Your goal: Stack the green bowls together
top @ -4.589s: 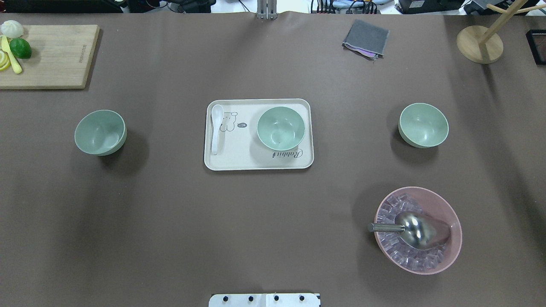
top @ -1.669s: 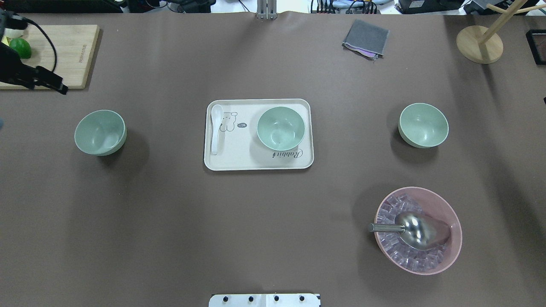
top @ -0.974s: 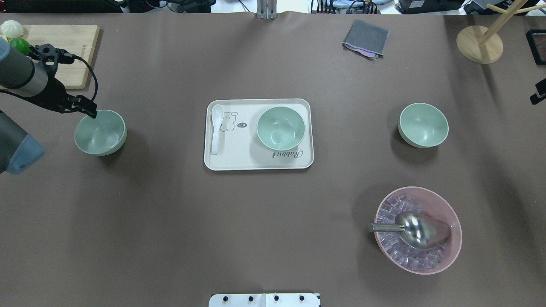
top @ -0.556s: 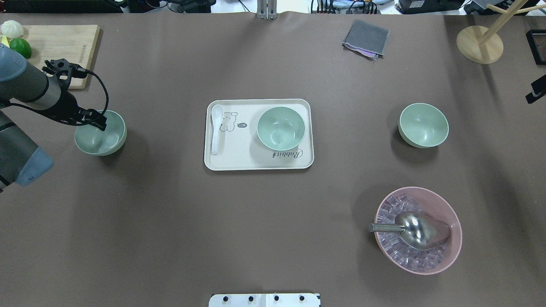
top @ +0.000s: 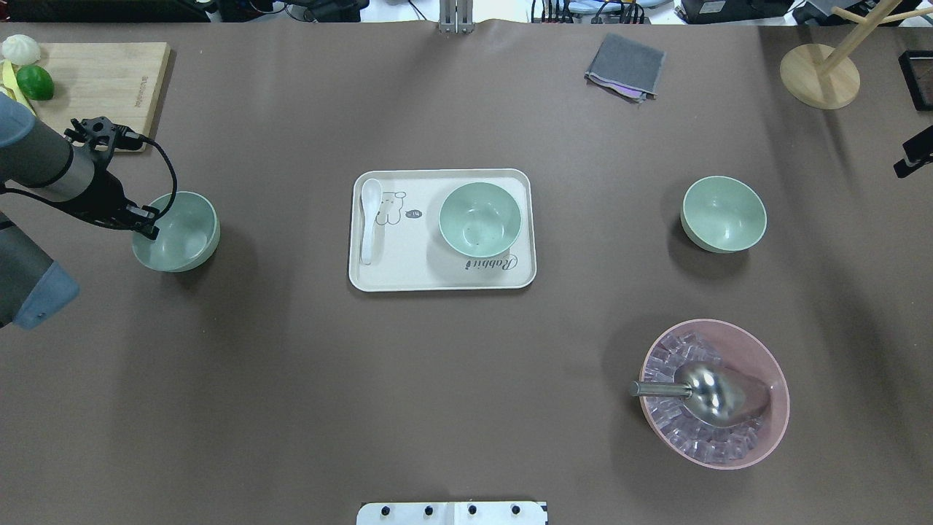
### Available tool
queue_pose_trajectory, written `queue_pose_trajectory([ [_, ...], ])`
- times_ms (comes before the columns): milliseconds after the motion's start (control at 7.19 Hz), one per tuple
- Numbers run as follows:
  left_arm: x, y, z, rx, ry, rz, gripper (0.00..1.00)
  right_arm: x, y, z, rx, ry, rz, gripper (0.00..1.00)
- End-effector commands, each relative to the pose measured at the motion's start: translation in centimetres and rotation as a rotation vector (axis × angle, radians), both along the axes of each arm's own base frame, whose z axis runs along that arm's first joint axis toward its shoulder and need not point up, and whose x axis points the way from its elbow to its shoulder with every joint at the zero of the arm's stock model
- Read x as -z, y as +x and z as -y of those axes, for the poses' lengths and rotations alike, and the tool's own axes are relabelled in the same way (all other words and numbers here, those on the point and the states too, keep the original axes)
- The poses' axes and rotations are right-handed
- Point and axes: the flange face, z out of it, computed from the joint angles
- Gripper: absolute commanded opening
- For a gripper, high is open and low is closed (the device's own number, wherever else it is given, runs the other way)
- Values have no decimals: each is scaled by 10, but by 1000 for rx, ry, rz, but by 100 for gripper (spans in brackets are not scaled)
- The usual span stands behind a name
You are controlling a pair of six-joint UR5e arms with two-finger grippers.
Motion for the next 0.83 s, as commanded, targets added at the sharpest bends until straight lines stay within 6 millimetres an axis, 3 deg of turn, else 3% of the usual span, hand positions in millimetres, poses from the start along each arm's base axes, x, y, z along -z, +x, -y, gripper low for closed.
queue_pose_trajectory([
  [0, 9, -45, 18, 14, -101, -84, 0, 23, -21, 13, 7, 14, 11, 100],
  [139, 35, -50, 36, 32, -122, -107, 0, 44, -40, 23, 17, 30, 20, 100],
  [417, 99, -32, 65, 127, -270, -104, 0, 85, -110, 30, 38, 21, 22, 100],
  [556, 126, -22, 70, 199, -378, -146, 0, 98, -136, 32, 59, 32, 15, 99],
  [695, 166, 1, 79, 193, -361, -179, 0, 100, -149, 31, 65, 35, 1, 99],
])
